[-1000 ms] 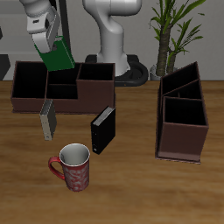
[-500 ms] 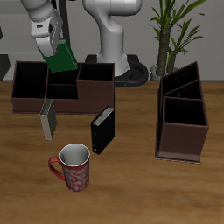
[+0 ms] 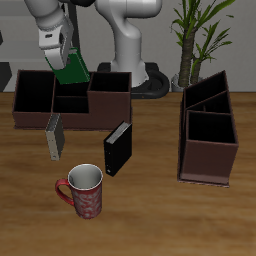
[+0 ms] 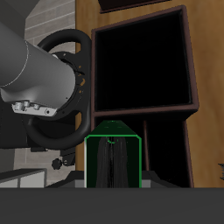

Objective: Place the green book into the back desk caddy's back compartment

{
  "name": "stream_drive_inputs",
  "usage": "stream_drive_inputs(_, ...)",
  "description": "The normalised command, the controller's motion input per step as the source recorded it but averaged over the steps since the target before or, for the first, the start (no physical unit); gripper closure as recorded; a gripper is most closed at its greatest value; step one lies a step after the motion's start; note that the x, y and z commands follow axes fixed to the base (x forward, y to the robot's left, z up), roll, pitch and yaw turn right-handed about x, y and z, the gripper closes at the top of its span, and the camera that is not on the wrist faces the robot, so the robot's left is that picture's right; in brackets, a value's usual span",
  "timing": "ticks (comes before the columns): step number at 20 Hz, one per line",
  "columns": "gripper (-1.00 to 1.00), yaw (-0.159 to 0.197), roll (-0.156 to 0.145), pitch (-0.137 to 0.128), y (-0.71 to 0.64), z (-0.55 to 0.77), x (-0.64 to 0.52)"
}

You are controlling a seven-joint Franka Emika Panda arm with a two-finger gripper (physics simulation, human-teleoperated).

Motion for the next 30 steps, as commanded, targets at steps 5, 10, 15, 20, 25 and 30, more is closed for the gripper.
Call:
stream_drive_inputs(5, 1.0, 0.014, -0.006, 0.041, 0.04, -0.11, -0.06)
stream_drive_inputs(10, 1.0, 0.025, -0.013, 0.024, 0.01, -0.08, -0.01)
stream_drive_inputs(15, 1.0, 0.004, -0.006, 0.025, 0.02, -0.08, -0.01)
stream_drive_inputs(20, 1.0, 0.004, -0.016, 0.025, 0.02, -0.12, 0.0)
stream_drive_inputs(25, 1.0, 0.012, 0.003, 0.045, 0.05, -0.16, -0.03)
stream_drive_inputs(30, 1.0, 0.001, -0.004, 0.023, 0.0, -0.1, 0.0)
